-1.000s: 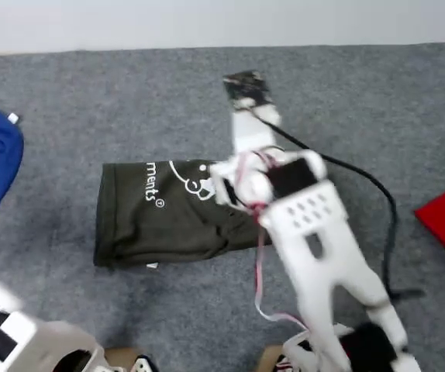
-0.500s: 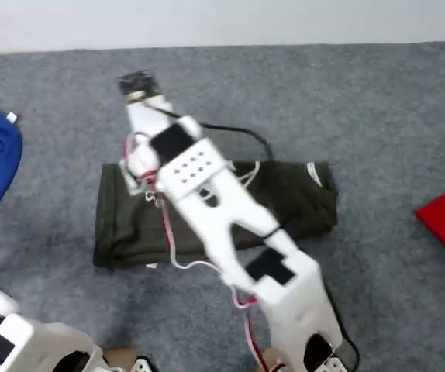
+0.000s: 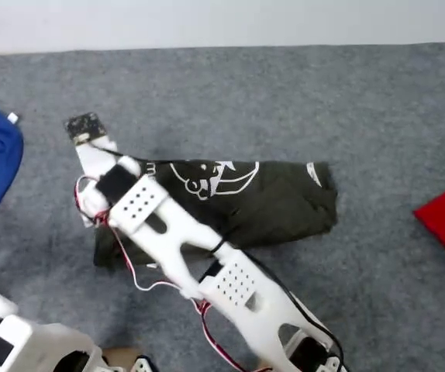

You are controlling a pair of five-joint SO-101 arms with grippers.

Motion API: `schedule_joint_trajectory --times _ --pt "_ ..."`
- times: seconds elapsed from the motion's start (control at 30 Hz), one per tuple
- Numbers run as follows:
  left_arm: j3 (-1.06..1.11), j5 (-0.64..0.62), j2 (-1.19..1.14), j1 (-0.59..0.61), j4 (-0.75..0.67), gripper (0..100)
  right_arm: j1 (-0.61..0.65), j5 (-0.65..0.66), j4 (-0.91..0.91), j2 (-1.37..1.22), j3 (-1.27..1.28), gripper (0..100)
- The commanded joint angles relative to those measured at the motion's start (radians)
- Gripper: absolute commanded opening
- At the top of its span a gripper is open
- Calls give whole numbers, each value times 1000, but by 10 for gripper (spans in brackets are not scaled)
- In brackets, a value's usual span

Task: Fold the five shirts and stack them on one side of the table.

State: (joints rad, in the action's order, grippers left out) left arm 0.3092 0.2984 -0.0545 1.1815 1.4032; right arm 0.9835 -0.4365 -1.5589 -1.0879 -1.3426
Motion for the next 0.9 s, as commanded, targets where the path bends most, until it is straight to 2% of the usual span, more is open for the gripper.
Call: schedule_joint_trajectory --times 0.0,0.3,0.87 --pt "-4 5 54 6 -9 104 15 -11 38 -12 -75 302" --pt "-4 5 55 18 -8 104 15 49 120 -77 -77 302" --pt "-4 3 55 18 -12 104 44 86 137 -203 -78 301"
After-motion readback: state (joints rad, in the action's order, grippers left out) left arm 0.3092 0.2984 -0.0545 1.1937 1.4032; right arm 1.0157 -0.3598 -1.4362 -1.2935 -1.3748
